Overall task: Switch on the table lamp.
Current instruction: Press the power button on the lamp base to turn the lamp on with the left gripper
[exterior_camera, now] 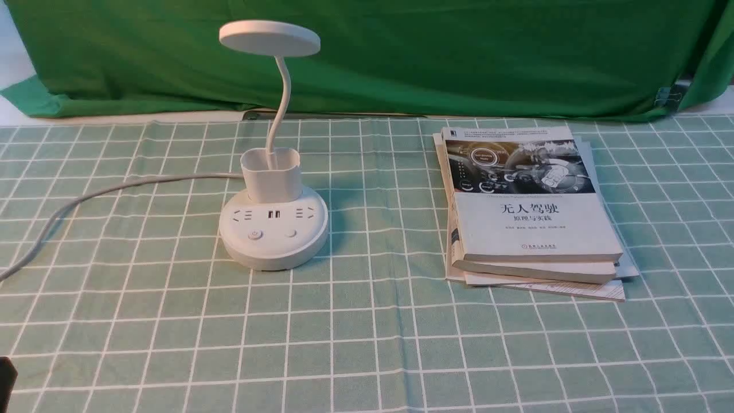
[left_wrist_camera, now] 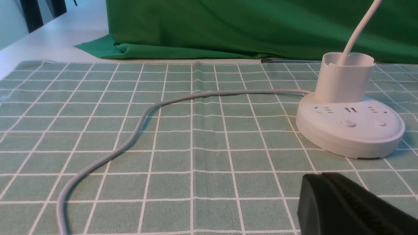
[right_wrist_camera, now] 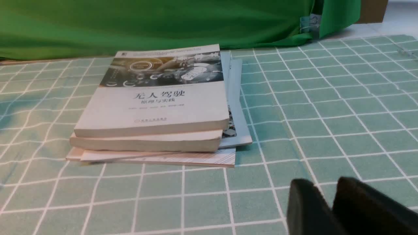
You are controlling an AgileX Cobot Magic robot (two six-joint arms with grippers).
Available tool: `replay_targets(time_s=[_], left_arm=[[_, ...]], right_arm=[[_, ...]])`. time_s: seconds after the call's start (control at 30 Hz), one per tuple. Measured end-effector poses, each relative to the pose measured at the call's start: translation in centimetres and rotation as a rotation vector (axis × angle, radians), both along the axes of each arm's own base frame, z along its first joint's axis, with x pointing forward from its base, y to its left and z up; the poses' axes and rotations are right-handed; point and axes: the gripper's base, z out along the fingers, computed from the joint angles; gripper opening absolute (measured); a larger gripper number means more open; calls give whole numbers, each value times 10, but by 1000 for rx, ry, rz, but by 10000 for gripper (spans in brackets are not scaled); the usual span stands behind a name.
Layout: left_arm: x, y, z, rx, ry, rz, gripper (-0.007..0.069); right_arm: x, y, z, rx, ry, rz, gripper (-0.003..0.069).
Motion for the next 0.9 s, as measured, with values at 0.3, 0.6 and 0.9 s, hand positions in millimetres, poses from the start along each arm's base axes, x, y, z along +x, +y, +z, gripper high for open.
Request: replay_targets(time_s=[0.3,0.6,0.9], left_arm=[[0,0,0,0,0,0,4],[0,0,0,0,0,0,4],[0,0,0,11,0,0,4]], right_arm=[[0,0,0,0,0,0,224],[0,0,0,-1,0,0,236],[0,0,0,0,0,0,239]])
